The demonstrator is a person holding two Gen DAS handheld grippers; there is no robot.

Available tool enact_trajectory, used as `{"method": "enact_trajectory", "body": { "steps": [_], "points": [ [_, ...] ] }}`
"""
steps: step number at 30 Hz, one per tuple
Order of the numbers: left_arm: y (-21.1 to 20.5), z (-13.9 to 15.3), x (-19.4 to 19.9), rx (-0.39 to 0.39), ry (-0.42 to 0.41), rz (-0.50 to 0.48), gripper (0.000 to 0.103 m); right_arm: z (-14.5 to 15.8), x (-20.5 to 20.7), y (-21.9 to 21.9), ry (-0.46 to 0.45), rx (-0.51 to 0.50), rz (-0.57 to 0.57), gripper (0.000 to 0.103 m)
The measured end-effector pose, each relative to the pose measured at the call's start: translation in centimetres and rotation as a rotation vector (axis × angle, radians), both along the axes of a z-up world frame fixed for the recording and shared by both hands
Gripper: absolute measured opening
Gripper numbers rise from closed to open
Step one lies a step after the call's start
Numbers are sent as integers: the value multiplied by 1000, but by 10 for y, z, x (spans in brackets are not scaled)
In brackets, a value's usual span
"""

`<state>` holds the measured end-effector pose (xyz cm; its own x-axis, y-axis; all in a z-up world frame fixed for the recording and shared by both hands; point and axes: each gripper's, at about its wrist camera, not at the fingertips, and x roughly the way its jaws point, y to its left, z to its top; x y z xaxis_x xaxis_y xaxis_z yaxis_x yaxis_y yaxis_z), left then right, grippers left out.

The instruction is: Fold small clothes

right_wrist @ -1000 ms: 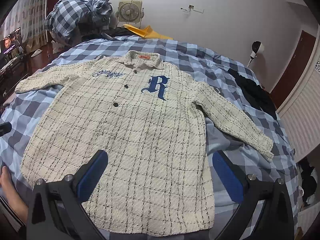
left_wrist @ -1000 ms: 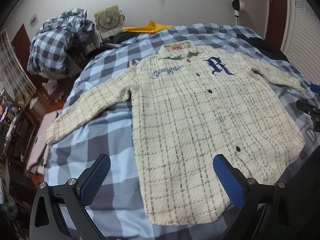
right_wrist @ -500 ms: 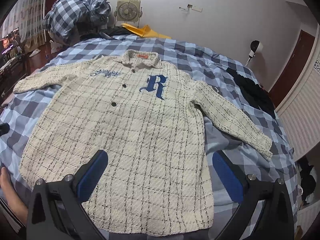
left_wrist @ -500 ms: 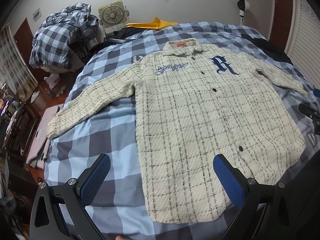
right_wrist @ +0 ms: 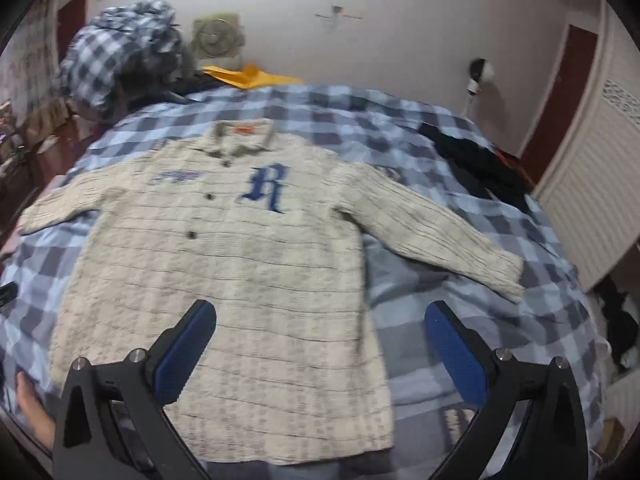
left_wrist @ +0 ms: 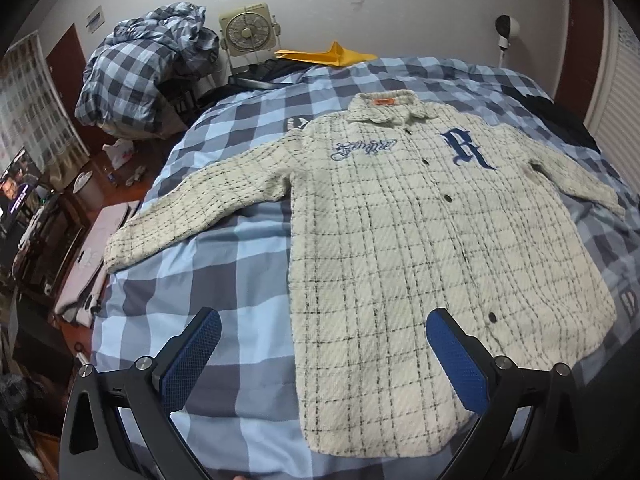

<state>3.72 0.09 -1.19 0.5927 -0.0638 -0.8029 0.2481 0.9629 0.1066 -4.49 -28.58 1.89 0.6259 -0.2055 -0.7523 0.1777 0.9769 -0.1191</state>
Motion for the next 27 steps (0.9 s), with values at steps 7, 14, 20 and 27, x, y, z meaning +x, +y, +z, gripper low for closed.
{"method": "enact_trajectory", "body": {
  "steps": [7, 14, 20, 27],
  "points": [
    [6, -2, 4, -23, 13, 33, 103, -17, 3, 11, 39, -38, -2, 102],
    [8, -5, 3, 4, 15, 43, 103, 5, 3, -34, 15, 18, 5, 102],
    [6, -3, 3, 20, -1, 42, 103, -5, 28, -172, 111, 82, -264, 102],
    [10, -8, 12, 27, 24, 64, 103, -65, 67, -319, 259, 257, -538, 102]
  ]
}}
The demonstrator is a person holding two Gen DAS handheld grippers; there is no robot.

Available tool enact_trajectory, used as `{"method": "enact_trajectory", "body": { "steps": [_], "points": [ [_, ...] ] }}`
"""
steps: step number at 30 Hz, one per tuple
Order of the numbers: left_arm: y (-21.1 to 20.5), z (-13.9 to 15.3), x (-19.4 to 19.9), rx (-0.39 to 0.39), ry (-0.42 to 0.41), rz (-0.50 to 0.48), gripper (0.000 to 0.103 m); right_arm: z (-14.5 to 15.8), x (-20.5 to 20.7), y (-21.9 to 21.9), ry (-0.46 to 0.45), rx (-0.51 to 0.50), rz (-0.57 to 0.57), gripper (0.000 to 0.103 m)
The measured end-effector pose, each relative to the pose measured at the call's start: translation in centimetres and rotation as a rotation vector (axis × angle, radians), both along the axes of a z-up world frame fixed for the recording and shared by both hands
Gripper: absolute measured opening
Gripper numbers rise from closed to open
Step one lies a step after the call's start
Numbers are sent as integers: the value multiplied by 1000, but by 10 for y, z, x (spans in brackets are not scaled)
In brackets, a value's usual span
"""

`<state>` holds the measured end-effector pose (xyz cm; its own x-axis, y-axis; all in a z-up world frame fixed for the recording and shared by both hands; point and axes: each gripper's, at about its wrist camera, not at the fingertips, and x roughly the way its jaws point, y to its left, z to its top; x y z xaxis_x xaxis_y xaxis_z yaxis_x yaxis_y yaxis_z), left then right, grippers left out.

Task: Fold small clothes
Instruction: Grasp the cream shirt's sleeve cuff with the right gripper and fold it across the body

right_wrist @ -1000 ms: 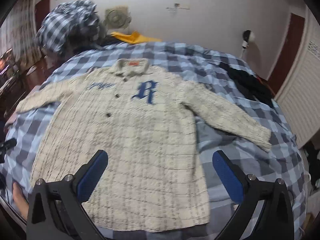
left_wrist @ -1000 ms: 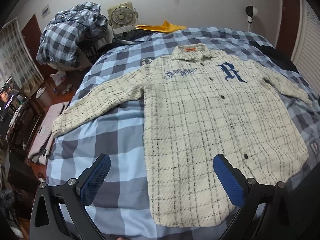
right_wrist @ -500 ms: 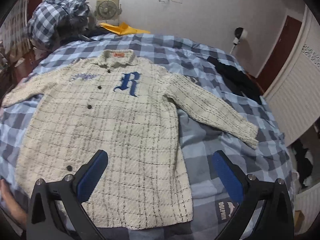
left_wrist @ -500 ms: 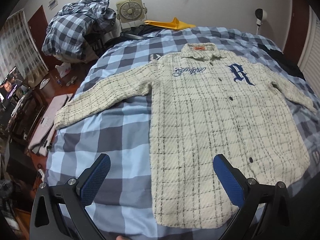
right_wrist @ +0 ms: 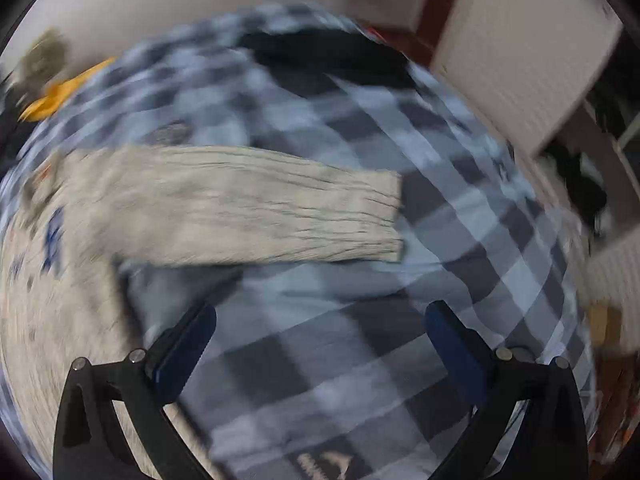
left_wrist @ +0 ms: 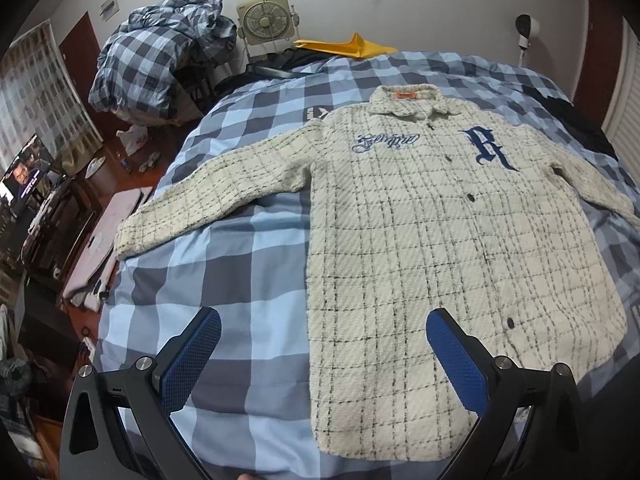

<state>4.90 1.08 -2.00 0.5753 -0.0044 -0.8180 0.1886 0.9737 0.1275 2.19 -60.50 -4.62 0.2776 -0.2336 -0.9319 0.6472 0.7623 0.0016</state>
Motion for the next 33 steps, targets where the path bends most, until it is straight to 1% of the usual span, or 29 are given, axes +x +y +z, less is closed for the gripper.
{"method": "enact_trajectory", "body": {
  "steps": [1, 2, 5, 7, 9, 11, 14, 15, 16, 17, 19, 20, 22, 23, 26, 28, 29, 30, 31, 32, 33],
  "points": [
    [1, -1, 2, 2, 3, 6, 103, -8, 2, -13, -3, 45, -34, 102],
    [1, -1, 3, 4, 6, 10, 103, -22, 5, -31, -11, 111, -79, 102],
    [3, -3, 7, 7, 15, 27, 103, -52, 4, -66, 16, 207, -193, 102],
    [3, -5, 10, 6, 26, 35, 103, -68, 9, -78, 38, 202, -215, 102],
    [3, -7, 12, 2, 38, 39, 103, -83, 18, -83, 86, 178, -214, 102],
    [2, -10, 15, 1, 52, 41, 103, -99, 26, -88, 117, 194, -207, 102],
    [2, -14, 18, 8, 70, 47, 103, -109, 26, -92, 102, 223, -259, 101],
    [2, -15, 19, 4, 76, 50, 103, -110, 26, -93, 94, 227, -280, 91],
    [2, -16, 20, -3, 81, 51, 103, -111, 27, -93, 85, 239, -284, 74],
    [3, -16, 20, -9, 85, 52, 103, -113, 30, -91, 92, 245, -279, 66],
    [3, -17, 20, -11, 88, 52, 103, -113, 36, -88, 130, 214, -253, 36],
    [3, -16, 20, -11, 86, 52, 103, -111, 40, -85, 144, 193, -231, 31],
    [3, -14, 18, -14, 78, 51, 103, -96, 49, -80, 130, 144, -186, 21],
    [3, -13, 17, -16, 75, 50, 103, -87, 51, -77, 116, 127, -177, 20],
    [3, -9, 15, -16, 63, 45, 103, -48, 58, -73, 48, 78, -162, 17],
    [4, -5, 13, -23, 53, 42, 103, -14, 62, -68, -9, 24, -157, 16],
    [4, -3, 12, -27, 49, 40, 103, 10, 65, -64, -47, -8, -156, 16],
    [5, -1, 11, -34, 44, 38, 103, 22, 68, -63, -70, -33, -153, 16],
    [6, 0, 10, -37, 39, 37, 103, 43, 73, -59, -96, -77, -147, 16],
    [7, 2, 8, -39, 32, 34, 103, 55, 76, -56, -110, -114, -137, 16],
    [7, 4, 7, -40, 28, 33, 103, 79, 85, -47, -120, -175, -117, 16]
  ]
}}
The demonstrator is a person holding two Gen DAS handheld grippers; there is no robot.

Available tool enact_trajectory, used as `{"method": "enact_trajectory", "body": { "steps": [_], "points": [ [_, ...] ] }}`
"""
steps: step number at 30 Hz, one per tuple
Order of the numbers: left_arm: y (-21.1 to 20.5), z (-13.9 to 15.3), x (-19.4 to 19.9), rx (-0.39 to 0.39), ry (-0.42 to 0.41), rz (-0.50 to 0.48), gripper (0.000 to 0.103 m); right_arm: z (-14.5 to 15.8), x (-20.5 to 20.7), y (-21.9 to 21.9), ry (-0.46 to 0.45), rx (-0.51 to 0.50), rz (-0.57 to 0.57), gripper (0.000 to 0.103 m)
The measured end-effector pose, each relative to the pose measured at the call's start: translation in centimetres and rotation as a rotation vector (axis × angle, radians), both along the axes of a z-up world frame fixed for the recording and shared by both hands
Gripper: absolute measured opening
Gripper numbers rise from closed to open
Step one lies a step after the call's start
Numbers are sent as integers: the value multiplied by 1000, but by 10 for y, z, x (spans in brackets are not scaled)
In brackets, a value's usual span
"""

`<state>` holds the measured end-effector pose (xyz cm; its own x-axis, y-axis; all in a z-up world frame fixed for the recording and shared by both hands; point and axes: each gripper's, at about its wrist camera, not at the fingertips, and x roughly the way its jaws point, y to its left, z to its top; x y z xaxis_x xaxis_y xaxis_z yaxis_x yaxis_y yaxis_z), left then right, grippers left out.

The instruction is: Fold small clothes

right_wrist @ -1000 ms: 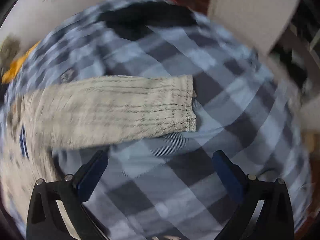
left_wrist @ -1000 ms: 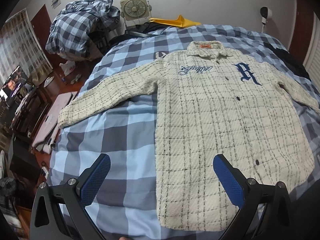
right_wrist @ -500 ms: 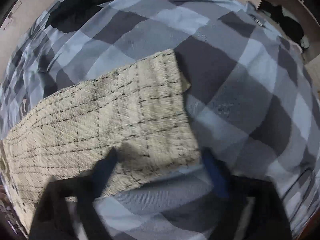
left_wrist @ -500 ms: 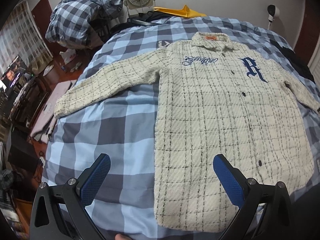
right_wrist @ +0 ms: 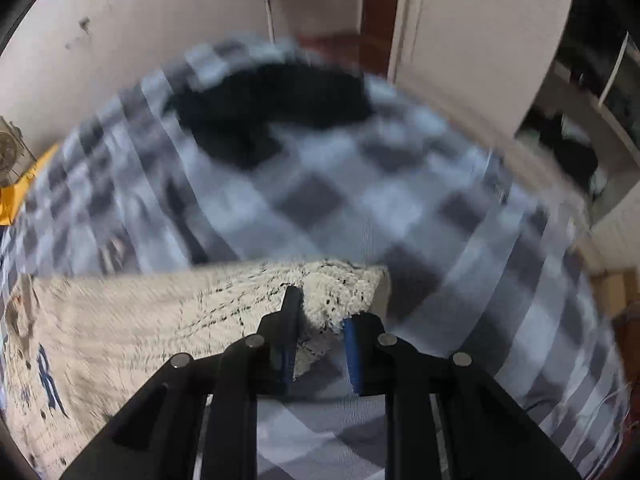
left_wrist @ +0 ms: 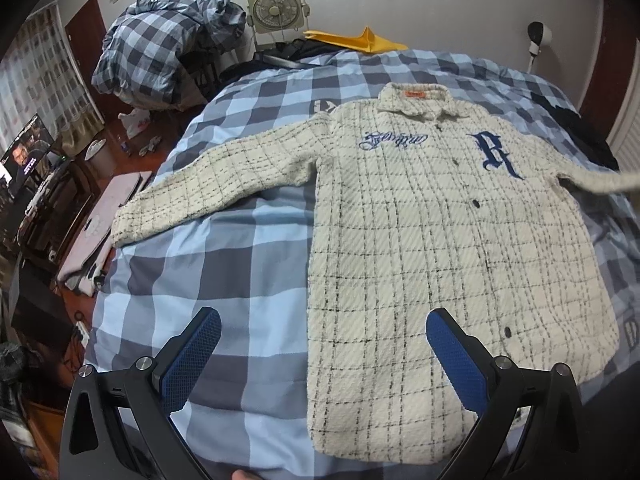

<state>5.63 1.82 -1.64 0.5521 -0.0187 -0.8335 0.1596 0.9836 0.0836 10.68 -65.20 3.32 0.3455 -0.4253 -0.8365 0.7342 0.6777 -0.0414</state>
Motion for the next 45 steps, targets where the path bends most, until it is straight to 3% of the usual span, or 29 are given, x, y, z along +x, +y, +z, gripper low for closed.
{"method": "enact_trajectory", "body": {
  "steps": [5, 10, 16, 20, 23, 25, 26, 28, 33, 36, 39, 40, 42, 45],
  "points": [
    [2, 6, -4, -14, -12, -14, 103, 76, 49, 58, -3, -222, 89, 16],
    [5, 13, -7, -57, -33, -19, 103, 132, 106, 181, -84, -334, 306, 16],
    [12, 16, -6, -95, -37, -9, 103, 136, 153, 360, -205, -321, 644, 16],
    [18, 16, -6, -112, -43, 7, 103, 101, 177, 484, -253, -149, 849, 17],
    [22, 15, -5, -115, -40, 16, 103, 57, 184, 534, -303, 66, 972, 30],
    [24, 15, -5, -122, -38, 20, 103, 21, 185, 571, -285, 245, 1060, 79],
    [26, 15, -5, -129, -38, 21, 103, 4, 185, 584, -251, 312, 1082, 83],
    [27, 17, -7, -141, -42, 17, 103, -23, 173, 590, -212, 410, 1094, 83],
    [27, 22, -11, -155, -58, 3, 103, -48, 141, 551, -137, 448, 1033, 83],
    [26, 23, -10, -157, -62, 1, 103, -51, 119, 509, -50, 323, 948, 83],
    [23, 21, -10, -133, -64, 0, 103, -54, 92, 453, 125, 100, 742, 82],
    [21, 20, -10, -124, -63, 2, 103, -52, 81, 439, 143, 58, 680, 82],
    [20, 17, -6, -114, -53, 12, 103, -44, 49, 411, 111, 15, 590, 83],
    [20, 10, 6, -133, -2, 40, 103, -48, 24, 393, 63, 25, 543, 85]
  ]
}}
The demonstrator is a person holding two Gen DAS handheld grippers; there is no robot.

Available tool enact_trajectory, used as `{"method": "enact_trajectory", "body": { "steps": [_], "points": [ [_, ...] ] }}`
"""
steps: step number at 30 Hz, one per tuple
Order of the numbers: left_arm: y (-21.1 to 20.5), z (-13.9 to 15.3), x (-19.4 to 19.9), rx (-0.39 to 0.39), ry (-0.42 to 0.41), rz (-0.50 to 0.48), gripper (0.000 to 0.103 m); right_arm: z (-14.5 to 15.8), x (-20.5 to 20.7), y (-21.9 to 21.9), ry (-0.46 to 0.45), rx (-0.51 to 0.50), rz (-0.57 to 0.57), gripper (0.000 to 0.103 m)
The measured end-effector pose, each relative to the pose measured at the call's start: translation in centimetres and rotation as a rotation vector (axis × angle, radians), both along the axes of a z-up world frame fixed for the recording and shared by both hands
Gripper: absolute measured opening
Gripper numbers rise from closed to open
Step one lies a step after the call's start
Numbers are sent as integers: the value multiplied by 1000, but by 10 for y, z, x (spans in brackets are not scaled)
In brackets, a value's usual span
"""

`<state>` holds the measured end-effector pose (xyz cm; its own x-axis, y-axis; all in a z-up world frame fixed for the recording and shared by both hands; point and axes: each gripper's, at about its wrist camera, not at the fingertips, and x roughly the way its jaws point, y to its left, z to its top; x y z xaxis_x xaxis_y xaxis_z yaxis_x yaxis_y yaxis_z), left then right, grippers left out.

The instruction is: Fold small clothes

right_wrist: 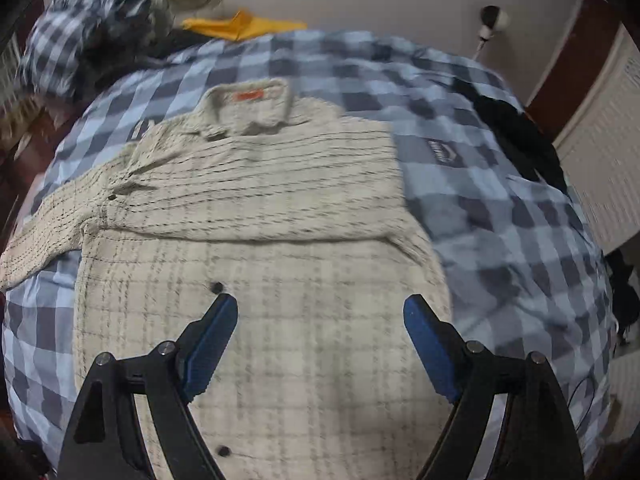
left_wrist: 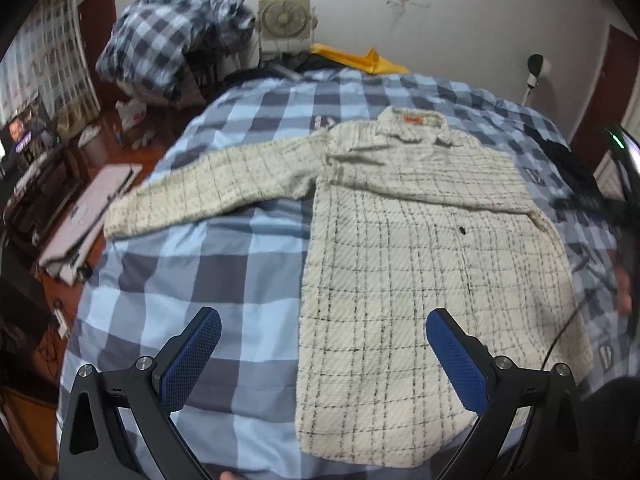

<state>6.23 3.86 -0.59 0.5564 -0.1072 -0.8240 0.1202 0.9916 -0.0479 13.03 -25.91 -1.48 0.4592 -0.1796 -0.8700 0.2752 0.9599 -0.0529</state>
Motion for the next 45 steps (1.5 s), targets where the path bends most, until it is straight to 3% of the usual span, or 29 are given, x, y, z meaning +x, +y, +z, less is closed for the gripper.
{"method": "enact_trajectory", "body": {
  "steps": [3, 5, 11, 15, 18, 26, 28, 30, 32, 34, 36, 39, 43, 45],
  "points": [
    [3, -7, 17, -34, 67, 33, 103, -20, -7, 5, -35, 61, 34, 85],
    [6, -8, 31, -29, 96, 42, 103, -28, -5, 11, -13, 45, 71, 85],
    [14, -3, 61, 60, 63, 121, 103, -19, -9, 49, -62, -166, 224, 85],
    [10, -6, 68, 92, 57, 124, 103, -34, -6, 67, -29, -283, 300, 85],
    [3, -12, 67, 92, 69, 110, 103, -43, 3, 64, -6, -369, 296, 85],
    [-3, -19, 65, 78, 91, 104, 103, -61, 53, 4, 61, -405, 196, 85],
    [0, -20, 64, 60, 85, 109, 103, -76, 71, -28, 109, -364, 151, 85],
    [1, -25, 63, 58, 86, 106, 103, -92, 85, -66, 156, -246, 91, 84],
    [-1, -31, 63, 69, 93, 97, 103, -104, 91, -97, 174, -134, 22, 74],
    [-4, -36, 62, 85, 103, 79, 103, -118, 94, -125, 205, -12, -45, 37],
    [-9, -39, 61, 99, 105, 62, 103, -130, 95, -143, 223, 80, -77, 15],
    [-13, -39, 59, 111, 94, 48, 103, -135, 89, -157, 187, 162, -92, 8],
    [-13, -38, 58, 107, 92, 41, 103, -134, 76, -180, 121, 314, -196, 5],
    [-12, -37, 58, 107, 89, 43, 103, -134, 72, -179, 104, 289, -206, 5]
  ]
}}
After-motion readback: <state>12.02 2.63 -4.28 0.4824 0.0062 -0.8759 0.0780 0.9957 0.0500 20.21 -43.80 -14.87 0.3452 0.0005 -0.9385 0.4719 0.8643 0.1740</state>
